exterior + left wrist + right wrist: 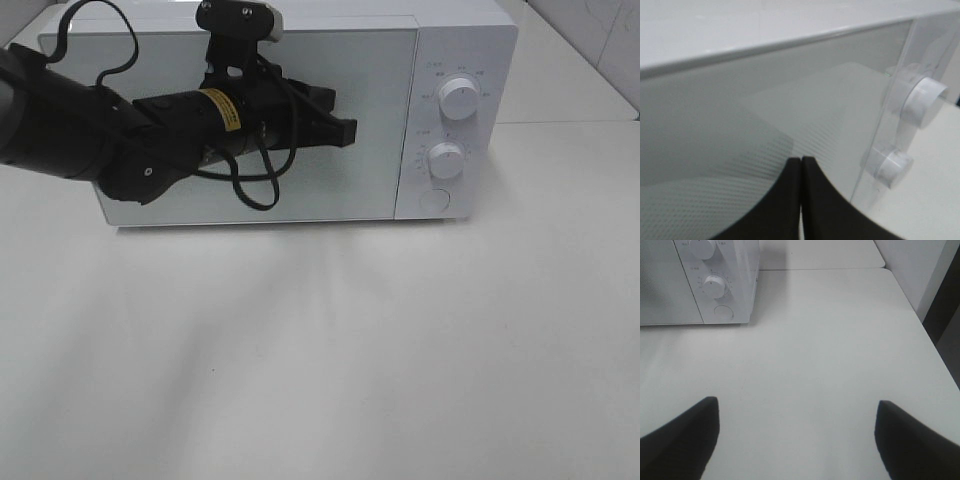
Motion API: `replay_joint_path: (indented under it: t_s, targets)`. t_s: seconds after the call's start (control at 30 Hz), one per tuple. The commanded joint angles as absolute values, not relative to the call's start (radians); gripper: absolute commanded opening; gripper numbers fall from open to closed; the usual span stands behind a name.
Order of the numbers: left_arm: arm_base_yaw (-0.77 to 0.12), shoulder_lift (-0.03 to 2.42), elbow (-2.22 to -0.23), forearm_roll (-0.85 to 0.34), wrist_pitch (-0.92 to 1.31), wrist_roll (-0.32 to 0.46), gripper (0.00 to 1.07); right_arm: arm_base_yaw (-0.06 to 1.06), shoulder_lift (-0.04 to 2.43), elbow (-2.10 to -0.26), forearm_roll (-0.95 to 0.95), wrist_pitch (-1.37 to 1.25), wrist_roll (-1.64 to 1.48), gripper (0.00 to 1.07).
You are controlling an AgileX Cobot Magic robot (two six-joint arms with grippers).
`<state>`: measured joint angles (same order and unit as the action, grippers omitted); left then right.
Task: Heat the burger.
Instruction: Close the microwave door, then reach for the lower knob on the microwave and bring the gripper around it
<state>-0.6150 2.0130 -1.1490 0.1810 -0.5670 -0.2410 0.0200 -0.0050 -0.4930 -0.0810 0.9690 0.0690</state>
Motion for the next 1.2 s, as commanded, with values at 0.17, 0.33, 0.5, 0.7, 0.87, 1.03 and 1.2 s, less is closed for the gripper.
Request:
replay_joint_path:
  t_s: [0.17,0.33,0.5,0.7,0.87,1.03,1.2]
  targets:
    - [-0.606,2.072,-1.270,0.066,-0.572,-0.245,0.00,0.012,-0.034,-0.491,-0.084,0.960,0.063,0.76]
    - [-0.625,2.083,-1.316,0.070,-0.556,-0.245,0.00,0.012,-0.034,-0.491,-0.084,0.960,0.063,0.76]
    - [-0.647,2.084,-1.331,0.071,-0.556,-0.245,0.00,0.012,-0.034,-0.491,-0.084,0.960,0.063,0.76]
    - [-0.674,2.082,-1.331,0.071,-0.511,-0.251,0.00,0.012,-0.034,-0.491,-0.084,0.960,0.063,0.76]
    - [-0.729,2.081,-1.331,0.074,-0.436,-0.278,0.13,0.012,-0.034,-0.491,-0.084,0.960,0.063,0.76]
    - [-0.754,2.068,-1.331,0.081,-0.367,-0.287,0.53,0.012,-0.034,-0.491,-0.084,0.960,0.063,0.76]
    - [-0.774,2.015,-1.331,0.085,-0.178,-0.286,0.97,0.012,-0.034,-0.491,-0.084,0.960,0.063,0.76]
